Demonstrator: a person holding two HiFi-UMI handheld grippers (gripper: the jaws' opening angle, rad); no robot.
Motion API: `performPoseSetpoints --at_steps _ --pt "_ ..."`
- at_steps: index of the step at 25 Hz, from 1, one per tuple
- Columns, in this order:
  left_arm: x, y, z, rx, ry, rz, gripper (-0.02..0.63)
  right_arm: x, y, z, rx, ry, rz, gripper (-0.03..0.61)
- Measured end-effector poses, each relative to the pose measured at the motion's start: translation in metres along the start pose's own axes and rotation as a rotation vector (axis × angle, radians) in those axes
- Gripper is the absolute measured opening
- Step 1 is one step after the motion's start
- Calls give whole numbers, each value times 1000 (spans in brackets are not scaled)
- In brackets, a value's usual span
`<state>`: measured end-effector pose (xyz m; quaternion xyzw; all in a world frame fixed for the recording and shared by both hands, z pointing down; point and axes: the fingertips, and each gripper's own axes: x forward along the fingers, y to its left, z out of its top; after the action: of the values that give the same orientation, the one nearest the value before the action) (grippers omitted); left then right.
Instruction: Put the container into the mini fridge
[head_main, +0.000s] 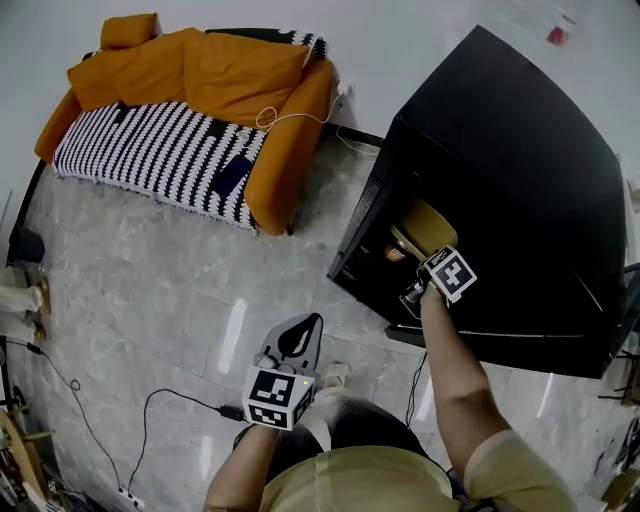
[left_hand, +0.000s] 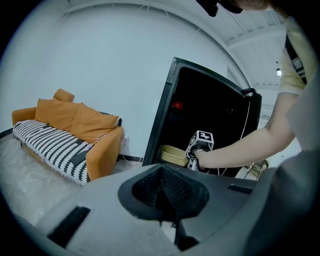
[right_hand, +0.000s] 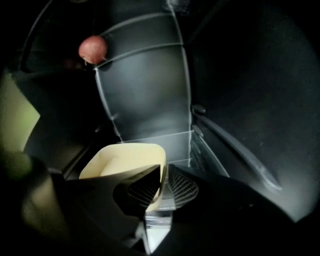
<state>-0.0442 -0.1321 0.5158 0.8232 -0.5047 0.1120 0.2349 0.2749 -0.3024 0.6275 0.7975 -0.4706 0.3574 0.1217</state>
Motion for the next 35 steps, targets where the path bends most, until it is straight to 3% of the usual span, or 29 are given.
performPoseSetpoints --at_steps 12,22,35 --pt "-19 -18 15 35 -28 -72 21 -64 -19 -12 12 -45 60 32" --pt "-31 -38 16 28 -22 -174 21 -134 -25 -44 -58 -43 186 32" --pt "-42 -58 25 88 -26 -244 21 -244 -16 -52 -122 -155 392 31"
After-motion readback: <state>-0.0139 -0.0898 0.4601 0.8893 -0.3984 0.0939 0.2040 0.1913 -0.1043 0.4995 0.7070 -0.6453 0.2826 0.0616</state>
